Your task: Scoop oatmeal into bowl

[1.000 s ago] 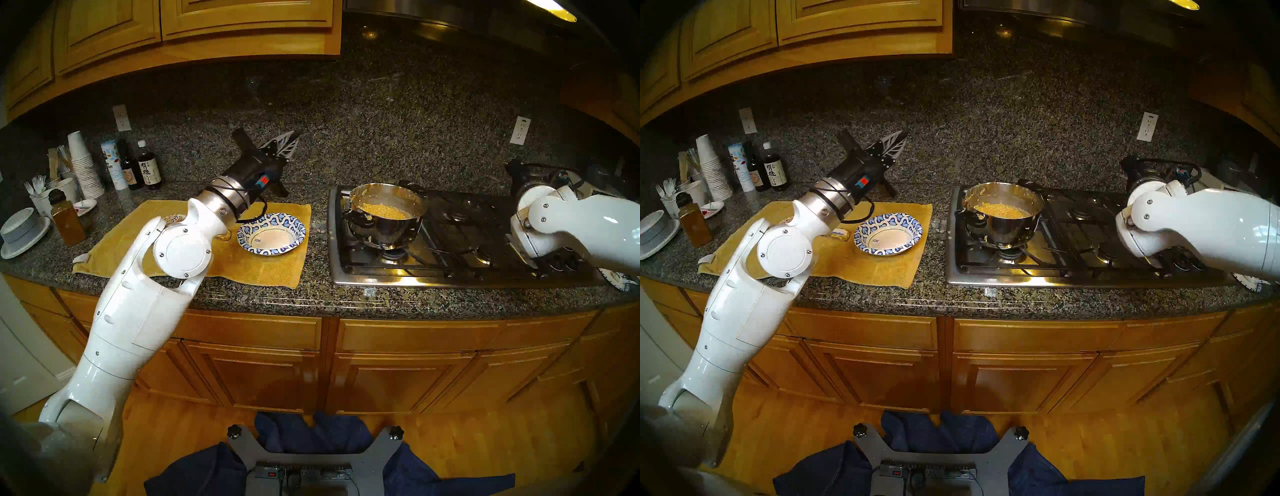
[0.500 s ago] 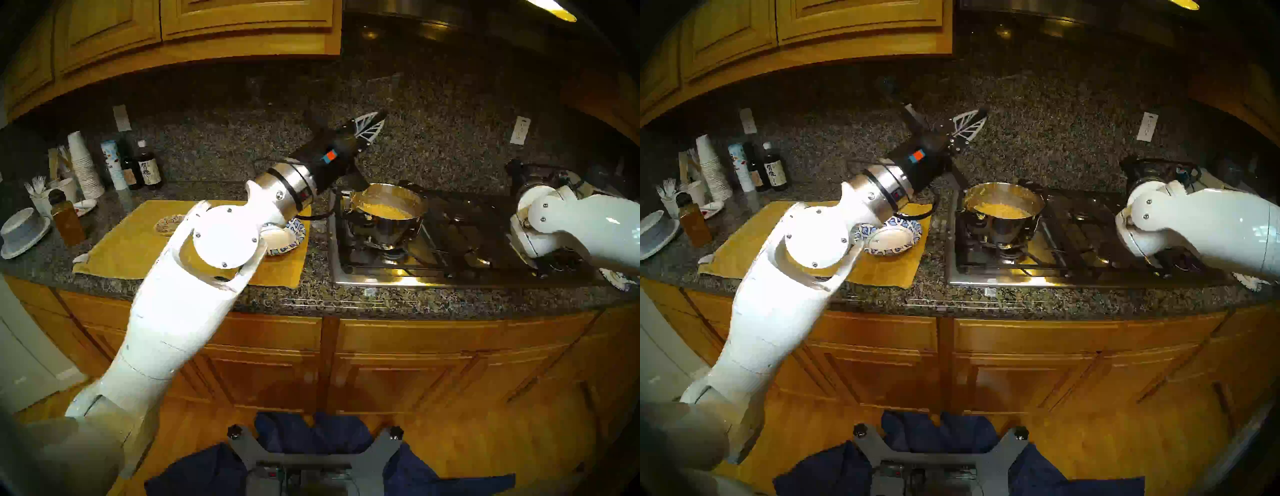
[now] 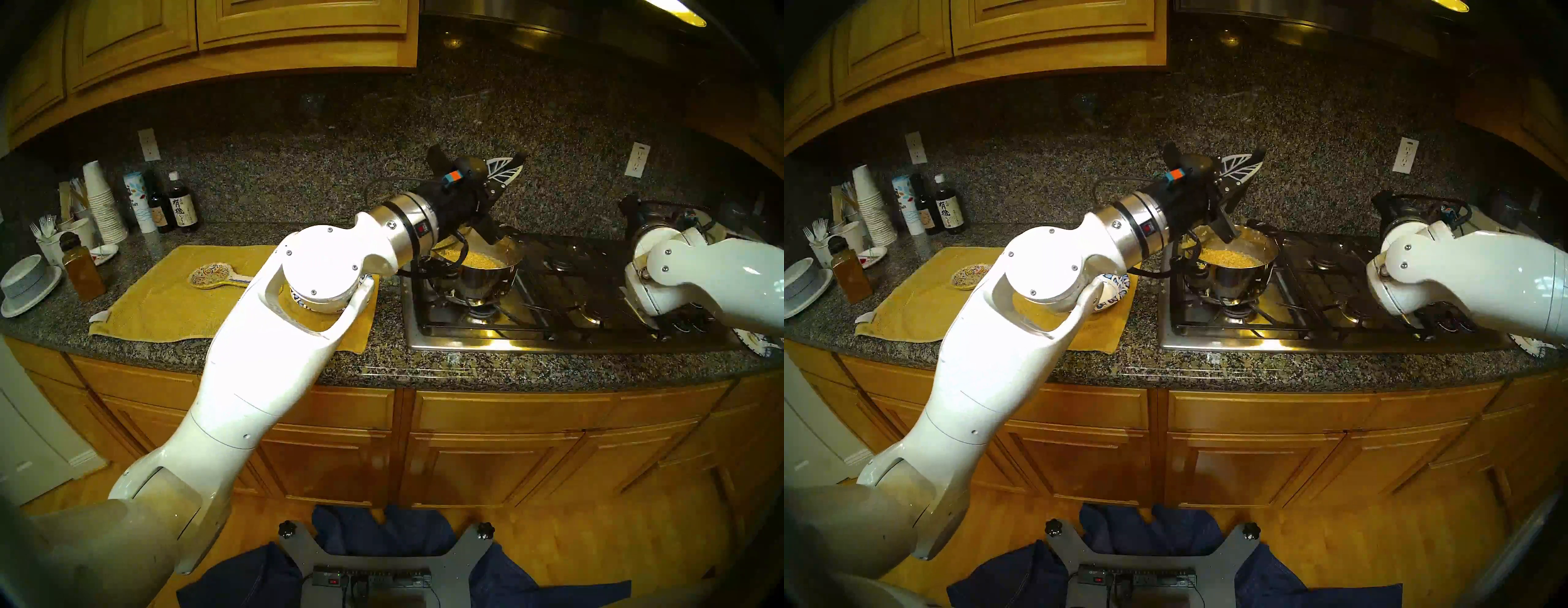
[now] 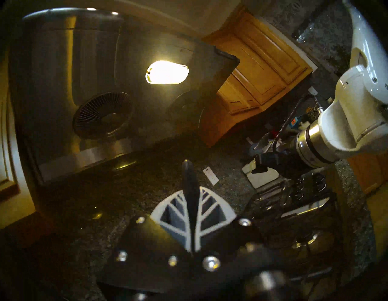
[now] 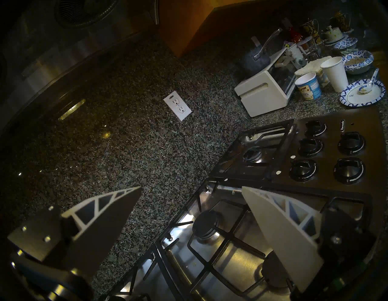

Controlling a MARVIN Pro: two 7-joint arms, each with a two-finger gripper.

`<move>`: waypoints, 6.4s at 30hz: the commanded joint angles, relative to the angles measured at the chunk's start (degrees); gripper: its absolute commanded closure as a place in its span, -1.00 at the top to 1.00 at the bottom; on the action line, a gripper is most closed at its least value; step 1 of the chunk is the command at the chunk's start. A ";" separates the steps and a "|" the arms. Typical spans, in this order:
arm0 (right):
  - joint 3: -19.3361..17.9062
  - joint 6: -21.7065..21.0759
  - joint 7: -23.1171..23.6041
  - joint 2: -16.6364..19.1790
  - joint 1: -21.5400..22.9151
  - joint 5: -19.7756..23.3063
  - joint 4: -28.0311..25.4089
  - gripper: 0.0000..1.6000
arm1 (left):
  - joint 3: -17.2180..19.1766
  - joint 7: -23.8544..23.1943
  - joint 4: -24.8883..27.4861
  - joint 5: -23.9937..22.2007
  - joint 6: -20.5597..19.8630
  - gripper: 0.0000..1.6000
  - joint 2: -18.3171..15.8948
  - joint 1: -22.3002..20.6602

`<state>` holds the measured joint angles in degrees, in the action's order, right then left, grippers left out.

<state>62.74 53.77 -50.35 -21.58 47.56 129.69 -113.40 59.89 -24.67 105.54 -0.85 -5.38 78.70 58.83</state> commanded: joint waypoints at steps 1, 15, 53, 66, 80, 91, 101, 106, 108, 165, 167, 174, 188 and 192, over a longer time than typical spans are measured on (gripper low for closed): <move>-1.18 0.18 0.64 -0.14 2.03 -0.91 0.07 1.00 | 0.10 -0.35 -2.69 -3.24 1.15 -1.00 5.38 -4.27; -0.94 0.18 0.74 -0.14 2.27 -0.90 0.01 1.00 | -0.52 -1.40 -8.13 -4.27 3.46 -1.00 7.62 -4.41; -0.32 0.21 1.01 -0.21 2.83 -0.72 -0.11 1.00 | -6.39 2.87 -12.90 8.40 -0.37 1.00 4.63 -0.74; -0.31 0.34 0.96 -0.44 2.64 -0.45 0.00 1.00 | -5.00 -0.17 -6.80 9.58 -2.77 1.00 1.84 -2.96; -0.04 0.39 0.83 -0.74 2.25 0.18 0.12 1.00 | 9.57 -0.23 2.47 3.63 -3.50 1.00 -6.08 -5.09; 0.27 0.42 0.78 -0.94 2.10 0.69 0.16 1.00 | 20.97 5.18 1.55 3.34 -8.48 1.00 -15.05 1.12; 0.41 0.48 0.81 -1.16 2.16 1.06 0.21 1.00 | 30.35 11.30 -3.40 4.49 -14.51 1.00 -21.79 9.38; 0.38 0.54 0.86 -1.28 2.29 1.19 0.24 1.00 | 35.15 15.40 -5.37 4.53 -16.73 1.00 -24.94 12.34; 0.34 0.58 0.89 -1.33 2.37 1.22 0.26 1.00 | 37.73 16.77 -5.25 4.03 -17.37 1.00 -26.39 14.16; -4.13 1.23 -5.33 -17.35 4.80 11.47 -14.76 1.00 | 64.58 18.09 13.57 -10.80 -15.25 1.00 -16.30 39.24; -3.59 1.23 -5.32 -17.47 5.66 11.89 -15.12 1.00 | 64.62 18.01 13.58 -10.81 -15.23 1.00 -16.29 39.25; -0.24 1.23 -6.00 -21.04 9.28 14.96 -16.94 1.00 | 64.74 17.89 13.64 -10.82 -15.03 1.00 -16.21 39.30; -1.26 1.23 -5.16 -28.41 6.00 20.75 -15.35 1.00 | 64.70 18.24 13.69 -10.98 -14.75 1.00 -16.30 39.50; -1.64 1.23 -5.01 -29.42 5.20 21.54 -14.76 1.00 | 64.69 18.30 13.69 -11.01 -14.71 1.00 -16.33 39.53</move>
<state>63.25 54.79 -50.06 -47.43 53.67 150.96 -130.23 123.79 -6.49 117.53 -11.97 -21.21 62.98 99.28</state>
